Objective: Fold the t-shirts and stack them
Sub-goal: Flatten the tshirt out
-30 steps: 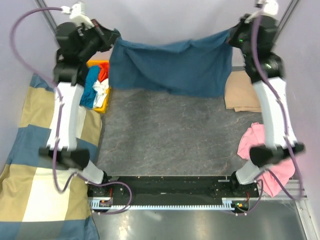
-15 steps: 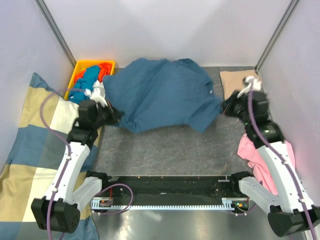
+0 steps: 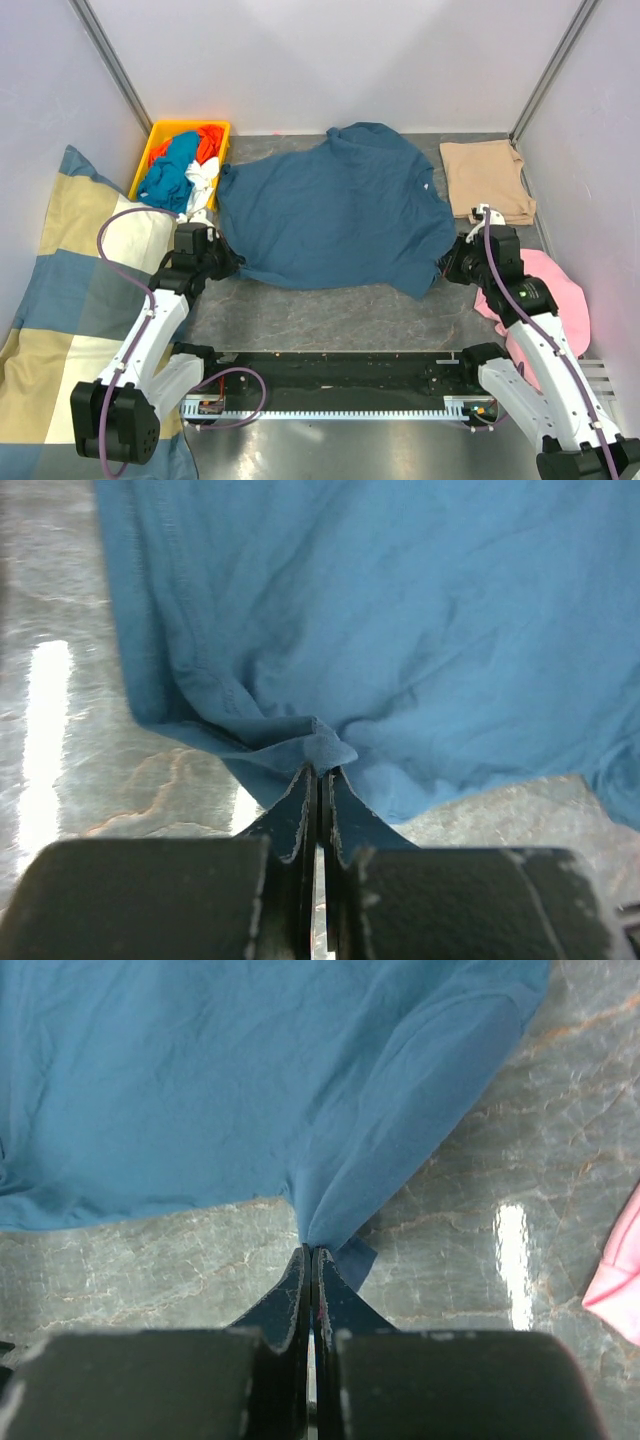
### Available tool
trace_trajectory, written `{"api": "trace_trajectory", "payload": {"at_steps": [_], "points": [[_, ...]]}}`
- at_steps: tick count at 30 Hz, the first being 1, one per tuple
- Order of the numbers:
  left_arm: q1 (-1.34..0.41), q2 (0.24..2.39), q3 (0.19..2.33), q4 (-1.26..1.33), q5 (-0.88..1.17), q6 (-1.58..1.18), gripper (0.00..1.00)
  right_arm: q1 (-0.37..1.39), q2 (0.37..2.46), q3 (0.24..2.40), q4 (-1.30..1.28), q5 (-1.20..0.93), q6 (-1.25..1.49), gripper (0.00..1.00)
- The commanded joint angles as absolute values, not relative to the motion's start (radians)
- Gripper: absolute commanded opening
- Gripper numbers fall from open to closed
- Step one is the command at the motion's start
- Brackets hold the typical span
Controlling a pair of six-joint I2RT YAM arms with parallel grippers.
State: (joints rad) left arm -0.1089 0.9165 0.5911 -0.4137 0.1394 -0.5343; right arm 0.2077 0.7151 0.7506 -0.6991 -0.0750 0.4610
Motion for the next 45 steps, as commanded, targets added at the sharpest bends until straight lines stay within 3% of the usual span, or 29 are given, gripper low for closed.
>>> {"api": "trace_trajectory", "payload": {"at_steps": [1, 12, 24, 25, 26, 28, 29, 30, 32, 39, 45], "points": [[-0.109, 0.916, 0.635, -0.44, 0.046, -0.581, 0.02, 0.21, 0.722, 0.776, -0.751, -0.052, 0.497, 0.0], [-0.084, 0.885, 0.635, -0.555, -0.127, -0.638, 0.02, 0.21, 0.689, 0.816, -0.943, 0.239, 0.681, 0.0], [-0.048, 0.9, 0.632, -0.56, -0.097, -0.606, 0.02, 0.21, 0.69, 0.834, -1.014, 0.281, 0.698, 0.0], [-0.048, 0.897, 0.627, -0.557, -0.069, -0.606, 0.02, 0.21, 0.69, 0.83, -1.023, 0.276, 0.696, 0.01], [-0.046, 0.896, 0.618, -0.555, -0.054, -0.604, 0.02, 0.21, 0.689, 0.827, -1.029, 0.276, 0.699, 0.15], [-0.048, 0.891, 0.612, -0.555, -0.013, -0.606, 0.18, 0.209, 0.678, 0.816, -1.037, 0.29, 0.71, 0.33], [-0.048, 0.888, 0.611, -0.554, -0.005, -0.609, 0.46, 0.21, 0.67, 0.816, -1.037, 0.301, 0.727, 0.47], [-0.049, 0.875, 0.612, -0.555, -0.005, -0.611, 0.59, 0.21, 0.66, 0.819, -1.035, 0.311, 0.735, 0.51], [-0.049, 0.858, 0.636, -0.56, -0.005, -0.607, 1.0, 0.21, 0.658, 0.854, -1.031, 0.359, 0.747, 0.55], [-0.048, 0.827, 0.807, -0.607, -0.034, -0.569, 1.0, 0.209, 0.768, 0.995, -0.963, 0.46, 0.683, 0.57], [-0.049, 0.923, 0.818, -0.434, 0.02, -0.535, 1.0, 0.212, 0.914, 0.996, -0.716, 0.29, 0.58, 0.59]]}}
